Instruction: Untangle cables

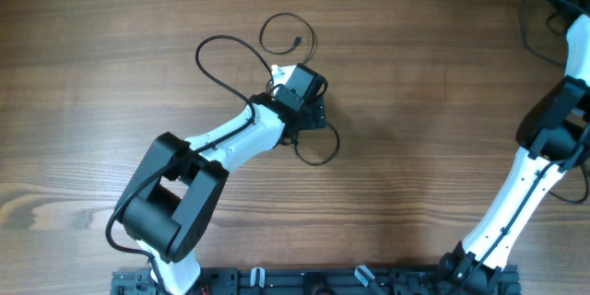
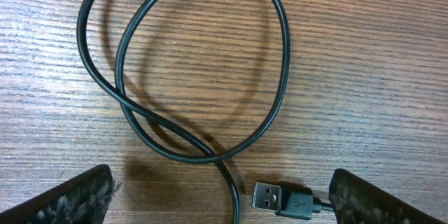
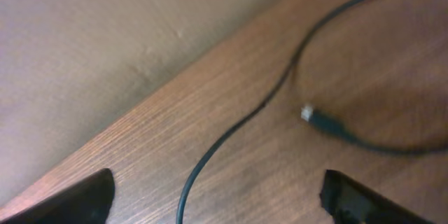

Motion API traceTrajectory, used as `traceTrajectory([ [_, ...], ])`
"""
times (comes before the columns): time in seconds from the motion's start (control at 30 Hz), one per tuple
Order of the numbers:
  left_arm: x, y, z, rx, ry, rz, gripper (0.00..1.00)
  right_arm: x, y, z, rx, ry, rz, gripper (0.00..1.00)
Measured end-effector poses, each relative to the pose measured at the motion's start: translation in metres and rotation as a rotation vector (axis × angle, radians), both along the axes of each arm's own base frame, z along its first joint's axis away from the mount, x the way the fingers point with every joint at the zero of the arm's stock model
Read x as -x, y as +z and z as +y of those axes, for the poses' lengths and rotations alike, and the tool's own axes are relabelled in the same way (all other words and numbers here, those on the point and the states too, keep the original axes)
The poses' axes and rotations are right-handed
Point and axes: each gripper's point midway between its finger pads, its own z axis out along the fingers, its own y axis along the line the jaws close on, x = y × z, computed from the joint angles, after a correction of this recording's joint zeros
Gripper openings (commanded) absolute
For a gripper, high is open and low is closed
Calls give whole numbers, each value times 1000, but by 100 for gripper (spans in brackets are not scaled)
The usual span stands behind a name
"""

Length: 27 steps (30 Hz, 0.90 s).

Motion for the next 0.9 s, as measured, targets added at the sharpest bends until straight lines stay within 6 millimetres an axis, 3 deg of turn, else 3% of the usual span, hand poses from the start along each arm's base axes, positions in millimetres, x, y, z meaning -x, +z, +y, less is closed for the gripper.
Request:
traceTrajectory([
  [0.1,0,0,0,0,0,0,100,19,-12,-15,-105,-95,33,100],
  [0.2,0,0,0,-2,-4,0,100,50,-24,-44,-161,-184,84,99],
  [0.3,0,0,0,-4,-8,0,100,97,-43,-77,-154,-338,217,89],
  [0.4,0,0,0,-6,-11,-1,100,142,-55,-102,-102,-480,346,68],
  [0.43,0,0,0,-7,-13,-1,100,150,-57,-107,-89,-505,372,48],
  [0.47,0,0,0,-7,-14,-1,100,156,-57,-110,-75,-509,391,35],
  [0.5,0,0,0,-7,-14,-1,100,159,-59,-110,-70,-508,409,17],
  [0.57,0,0,0,-7,-14,-1,100,163,-65,-107,-70,-503,435,5],
  [0.63,0,0,0,-7,-14,-1,100,172,-84,-97,-88,-489,487,5],
  [0.73,0,0,0,-9,-17,-2,100,168,-87,-90,-96,-468,461,5],
  [0.8,0,0,0,-9,-17,-2,100,152,-87,-90,-103,-430,367,5],
  [0.9,0,0,0,-9,-17,-1,100,109,-85,-81,-126,-265,138,8],
])
